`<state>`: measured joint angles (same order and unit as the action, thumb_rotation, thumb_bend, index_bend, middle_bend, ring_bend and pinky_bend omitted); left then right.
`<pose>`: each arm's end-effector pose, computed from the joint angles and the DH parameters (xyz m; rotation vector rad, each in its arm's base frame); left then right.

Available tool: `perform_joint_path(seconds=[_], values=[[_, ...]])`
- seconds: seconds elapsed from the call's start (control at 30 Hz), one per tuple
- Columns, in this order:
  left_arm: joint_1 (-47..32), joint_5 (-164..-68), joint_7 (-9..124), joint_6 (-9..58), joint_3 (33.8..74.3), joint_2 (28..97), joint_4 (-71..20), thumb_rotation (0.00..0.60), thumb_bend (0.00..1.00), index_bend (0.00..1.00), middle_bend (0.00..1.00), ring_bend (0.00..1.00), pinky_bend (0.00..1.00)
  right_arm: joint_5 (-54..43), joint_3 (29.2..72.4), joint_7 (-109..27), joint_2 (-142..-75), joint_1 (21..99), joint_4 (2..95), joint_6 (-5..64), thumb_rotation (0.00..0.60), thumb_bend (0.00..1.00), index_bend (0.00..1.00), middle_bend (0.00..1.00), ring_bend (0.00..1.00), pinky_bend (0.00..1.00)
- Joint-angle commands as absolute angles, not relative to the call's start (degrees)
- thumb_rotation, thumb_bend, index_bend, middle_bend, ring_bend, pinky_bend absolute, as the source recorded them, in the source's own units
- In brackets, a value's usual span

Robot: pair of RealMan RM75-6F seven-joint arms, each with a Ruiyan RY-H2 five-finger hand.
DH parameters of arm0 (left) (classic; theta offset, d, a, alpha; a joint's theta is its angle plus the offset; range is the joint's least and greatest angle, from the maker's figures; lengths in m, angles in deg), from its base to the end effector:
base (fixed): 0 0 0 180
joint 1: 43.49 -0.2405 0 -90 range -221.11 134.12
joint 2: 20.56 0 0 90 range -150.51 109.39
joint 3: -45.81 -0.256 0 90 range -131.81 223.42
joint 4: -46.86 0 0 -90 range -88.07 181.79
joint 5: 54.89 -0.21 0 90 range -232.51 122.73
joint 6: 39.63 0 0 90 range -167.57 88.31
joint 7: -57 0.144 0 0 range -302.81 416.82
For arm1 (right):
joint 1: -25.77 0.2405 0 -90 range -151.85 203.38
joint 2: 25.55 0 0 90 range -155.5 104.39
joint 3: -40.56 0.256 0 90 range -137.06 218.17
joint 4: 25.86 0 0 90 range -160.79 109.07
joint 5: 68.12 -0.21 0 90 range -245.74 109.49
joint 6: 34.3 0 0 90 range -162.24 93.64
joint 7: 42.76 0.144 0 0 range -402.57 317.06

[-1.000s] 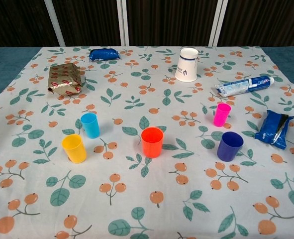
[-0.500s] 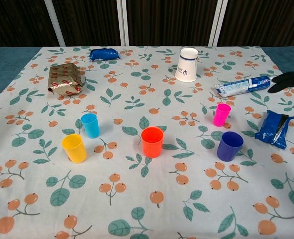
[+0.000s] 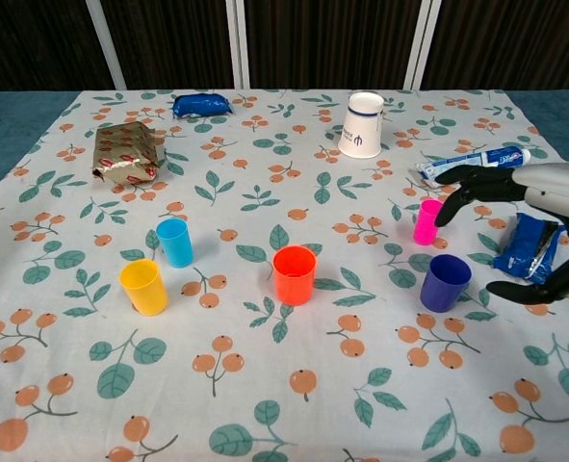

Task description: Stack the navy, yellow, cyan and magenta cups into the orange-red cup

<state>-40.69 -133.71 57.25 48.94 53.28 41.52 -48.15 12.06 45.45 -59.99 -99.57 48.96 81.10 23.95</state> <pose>-0.3170 0.1837 0.1923 -1.1803 -0.8734 -0.9149 -0.1813 -0.2344 0.0358 1.9096 -1.0801 0.9491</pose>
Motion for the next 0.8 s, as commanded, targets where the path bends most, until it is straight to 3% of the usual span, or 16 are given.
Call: perform_joint_path(seconds=[0.03,0.8], values=[[-40.7,-133.6,57.1,48.9,53.4,41.5,-48.1,0.6,0.08,0.04,0.0,0.0,0.0,10.7,45.7,-61.1,-100.6,49.6,80.5,23.6,0.6,0.39,0.29,0.0,0.03,0.09],[-40.9,-133.0,57.6,49.2,53.6,41.4,-48.8,0.6,0.08,0.04,0.0,0.0,0.0,3.1,46.1,-63.3,-104.4,53.3,75.6,21.4,0.6,0.39,0.29,0.0,0.03,0.09]])
